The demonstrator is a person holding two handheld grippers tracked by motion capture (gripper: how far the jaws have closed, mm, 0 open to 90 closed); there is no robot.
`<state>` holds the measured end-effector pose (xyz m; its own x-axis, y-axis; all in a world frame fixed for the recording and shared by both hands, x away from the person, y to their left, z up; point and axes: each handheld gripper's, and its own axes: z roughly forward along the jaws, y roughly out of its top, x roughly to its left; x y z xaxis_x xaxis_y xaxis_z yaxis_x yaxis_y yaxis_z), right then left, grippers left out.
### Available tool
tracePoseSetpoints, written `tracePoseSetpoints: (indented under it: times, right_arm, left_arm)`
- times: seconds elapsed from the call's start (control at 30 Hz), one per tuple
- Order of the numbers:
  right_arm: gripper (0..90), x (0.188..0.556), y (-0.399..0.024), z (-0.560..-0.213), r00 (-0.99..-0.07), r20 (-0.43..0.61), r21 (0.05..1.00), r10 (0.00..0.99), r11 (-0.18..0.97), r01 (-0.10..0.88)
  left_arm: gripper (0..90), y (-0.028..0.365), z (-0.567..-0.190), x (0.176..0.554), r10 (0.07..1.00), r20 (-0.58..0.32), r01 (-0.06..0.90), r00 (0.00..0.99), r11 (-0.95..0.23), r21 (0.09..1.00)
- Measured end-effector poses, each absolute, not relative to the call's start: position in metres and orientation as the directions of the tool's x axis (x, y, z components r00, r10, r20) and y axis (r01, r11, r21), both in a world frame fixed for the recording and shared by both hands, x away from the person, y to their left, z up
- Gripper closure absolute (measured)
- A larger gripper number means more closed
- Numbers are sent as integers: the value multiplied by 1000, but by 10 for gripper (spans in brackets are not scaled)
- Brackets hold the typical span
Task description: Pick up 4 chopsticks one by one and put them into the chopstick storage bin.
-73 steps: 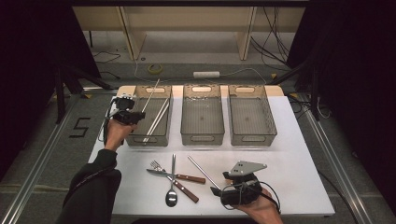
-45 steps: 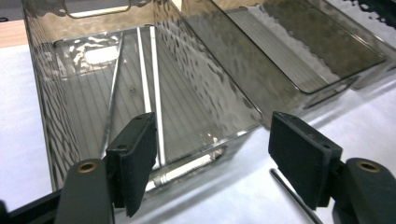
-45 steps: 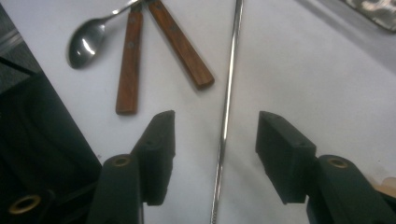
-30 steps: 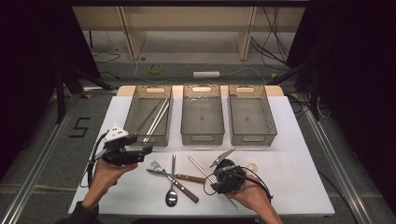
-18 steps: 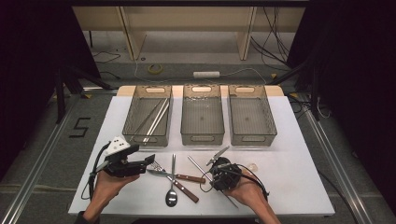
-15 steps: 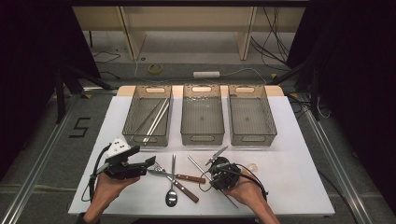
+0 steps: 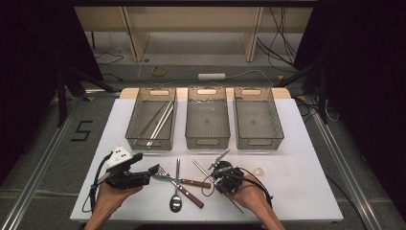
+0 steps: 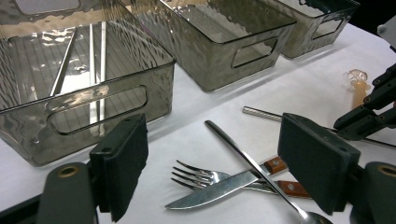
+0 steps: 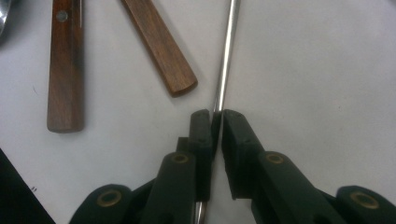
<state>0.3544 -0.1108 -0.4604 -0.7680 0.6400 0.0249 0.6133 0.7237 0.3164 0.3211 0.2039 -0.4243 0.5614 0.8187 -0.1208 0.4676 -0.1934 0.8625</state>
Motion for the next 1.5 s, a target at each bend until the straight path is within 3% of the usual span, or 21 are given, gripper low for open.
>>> tracePoseSetpoints:
  times: [0.77, 1.5]
  right_arm:
    - [867, 355, -115, -453, -772, 28, 344, 635, 719, 603]
    - [870, 356, -143, -433, -755, 63, 453, 653, 655, 605]
  left_arm:
    - [248, 201, -422, 316, 816, -105, 455, 569, -206, 867]
    - [256, 192, -421, 319, 797, -97, 449, 597, -231, 863]
